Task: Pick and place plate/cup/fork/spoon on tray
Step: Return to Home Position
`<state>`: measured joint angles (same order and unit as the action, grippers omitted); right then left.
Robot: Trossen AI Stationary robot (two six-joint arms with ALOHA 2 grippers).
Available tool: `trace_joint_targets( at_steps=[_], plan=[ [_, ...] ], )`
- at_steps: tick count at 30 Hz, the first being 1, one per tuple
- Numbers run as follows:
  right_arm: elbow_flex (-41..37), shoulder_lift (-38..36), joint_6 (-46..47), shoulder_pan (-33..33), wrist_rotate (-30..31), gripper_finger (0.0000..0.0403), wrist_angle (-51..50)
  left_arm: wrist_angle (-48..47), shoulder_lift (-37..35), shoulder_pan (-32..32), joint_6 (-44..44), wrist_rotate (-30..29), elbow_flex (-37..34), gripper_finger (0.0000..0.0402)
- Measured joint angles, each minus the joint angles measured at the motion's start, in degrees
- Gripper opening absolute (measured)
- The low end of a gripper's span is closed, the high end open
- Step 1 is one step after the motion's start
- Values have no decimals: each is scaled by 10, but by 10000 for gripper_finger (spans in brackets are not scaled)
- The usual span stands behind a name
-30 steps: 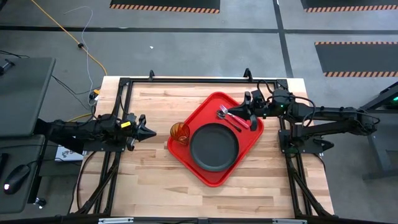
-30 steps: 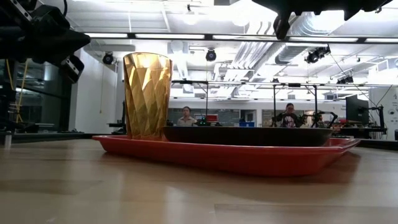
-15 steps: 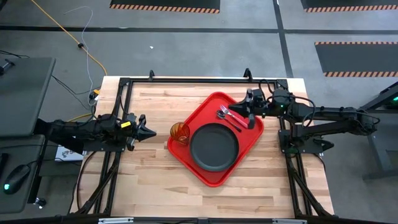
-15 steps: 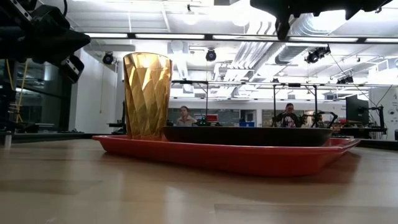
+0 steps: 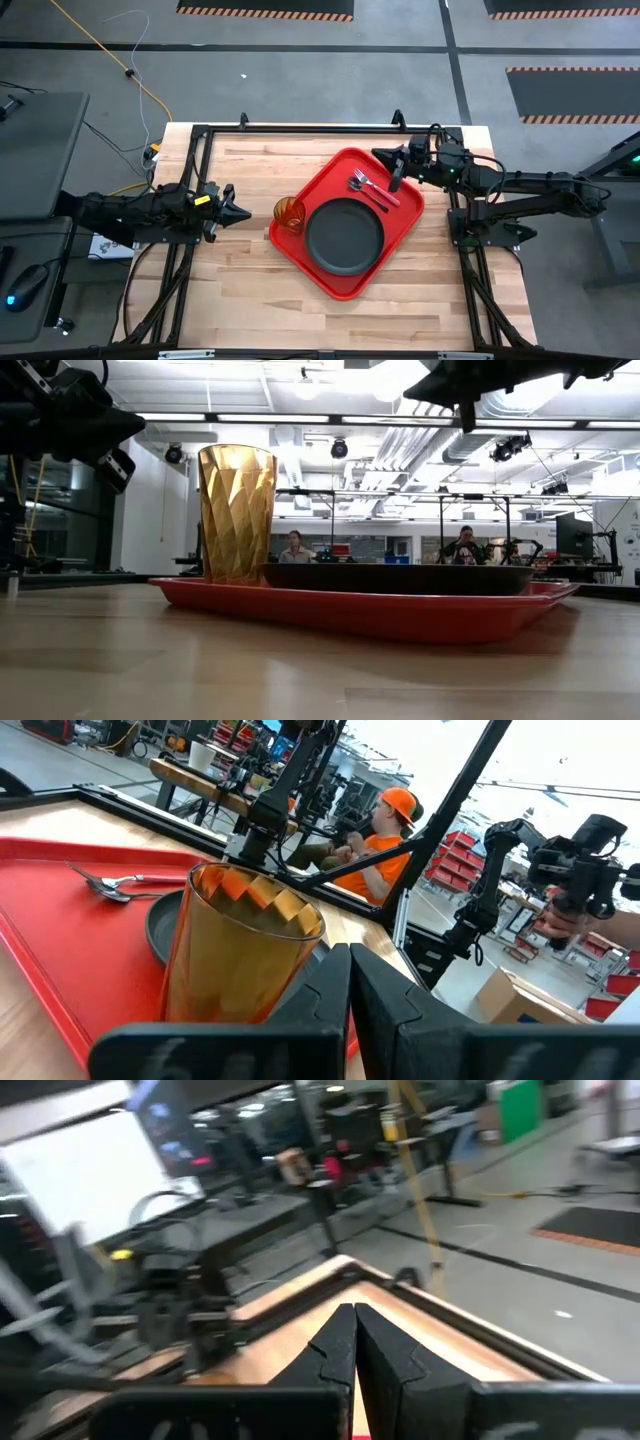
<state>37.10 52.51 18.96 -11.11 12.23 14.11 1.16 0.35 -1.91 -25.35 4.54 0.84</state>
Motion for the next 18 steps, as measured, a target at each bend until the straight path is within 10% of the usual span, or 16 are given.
trace_joint_targets(
  at_steps=[11,18],
  plan=[
    [0,0,16,0,203,0,-47,0,0,0,0,0,0,0],
    [0,-9,3,-1,29,0,-72,0,0,0,0,0,0,0]
  ],
)
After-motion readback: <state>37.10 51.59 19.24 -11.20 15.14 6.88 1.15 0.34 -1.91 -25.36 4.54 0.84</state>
